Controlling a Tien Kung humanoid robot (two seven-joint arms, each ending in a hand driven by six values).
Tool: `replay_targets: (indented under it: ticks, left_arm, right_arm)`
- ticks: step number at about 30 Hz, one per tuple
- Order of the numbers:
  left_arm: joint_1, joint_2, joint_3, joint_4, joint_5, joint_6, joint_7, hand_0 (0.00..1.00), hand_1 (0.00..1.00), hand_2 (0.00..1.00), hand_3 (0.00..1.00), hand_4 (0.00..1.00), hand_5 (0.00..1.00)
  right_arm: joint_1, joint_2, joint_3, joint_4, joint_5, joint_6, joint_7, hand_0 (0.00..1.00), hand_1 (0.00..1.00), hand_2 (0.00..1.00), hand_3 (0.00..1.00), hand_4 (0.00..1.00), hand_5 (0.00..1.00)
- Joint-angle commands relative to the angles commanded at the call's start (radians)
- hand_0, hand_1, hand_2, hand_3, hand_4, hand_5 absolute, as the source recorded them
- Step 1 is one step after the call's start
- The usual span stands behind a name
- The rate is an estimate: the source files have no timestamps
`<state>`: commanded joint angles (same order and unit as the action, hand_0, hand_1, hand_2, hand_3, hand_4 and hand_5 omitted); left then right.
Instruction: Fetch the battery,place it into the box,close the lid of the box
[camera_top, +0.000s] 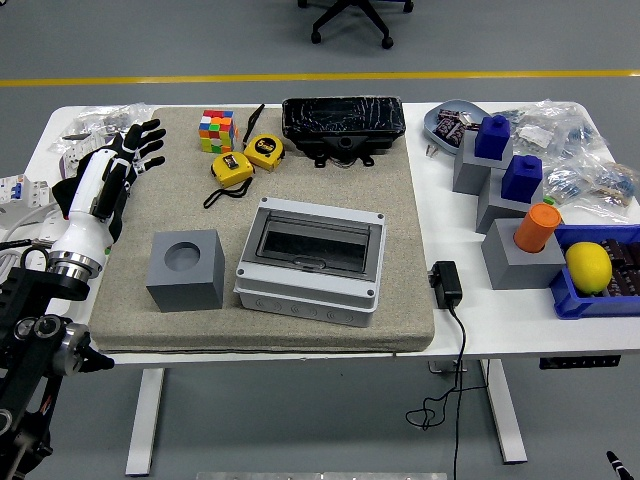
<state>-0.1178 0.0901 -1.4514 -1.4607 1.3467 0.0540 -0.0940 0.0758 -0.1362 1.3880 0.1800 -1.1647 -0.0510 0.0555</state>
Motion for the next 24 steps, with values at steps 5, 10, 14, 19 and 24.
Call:
replay_targets:
  ticks: [5, 10, 14, 19, 24]
  left_arm:
    - [0.001, -0.001, 0.003, -0.002, -0.009, 0.019, -0.015, 0.713, 0.822, 0.811, 0.806, 0.998, 0.998]
    - [0.004, -0.002, 0.005, -0.002, -0.014, 0.03, -0.027, 0.704, 0.813, 0.805, 0.794, 0.998, 0.998]
    - [0.004, -0.001, 0.008, -0.002, -0.017, 0.034, -0.031, 0.704, 0.813, 0.805, 0.794, 0.998, 0.998]
    - [0.001, -0.002, 0.008, -0.001, -0.019, 0.038, -0.034, 0.702, 0.805, 0.802, 0.792, 0.998, 0.998]
    - [-0.001, -0.001, 0.009, 0.0, -0.02, 0.038, -0.034, 0.698, 0.805, 0.801, 0.792, 0.998, 0.998]
  right_arm:
    - [-0.002, 0.0, -0.001, 0.0, -0.002, 0.0, -0.001, 0.88, 0.841, 0.784, 0.827, 0.998, 0.998]
    - [-0.003, 0.0, -0.003, 0.0, -0.001, 0.0, -0.001, 0.879, 0.841, 0.784, 0.827, 0.998, 0.998]
    - [-0.004, 0.0, -0.005, 0.0, -0.001, 0.0, -0.002, 0.879, 0.841, 0.784, 0.827, 0.998, 0.998]
    - [-0.001, 0.0, -0.005, 0.0, 0.001, 0.0, -0.001, 0.88, 0.841, 0.784, 0.827, 0.998, 0.998]
    - [0.001, -0.001, -0.003, 0.0, 0.001, -0.001, -0.002, 0.88, 0.841, 0.784, 0.827, 0.998, 0.998]
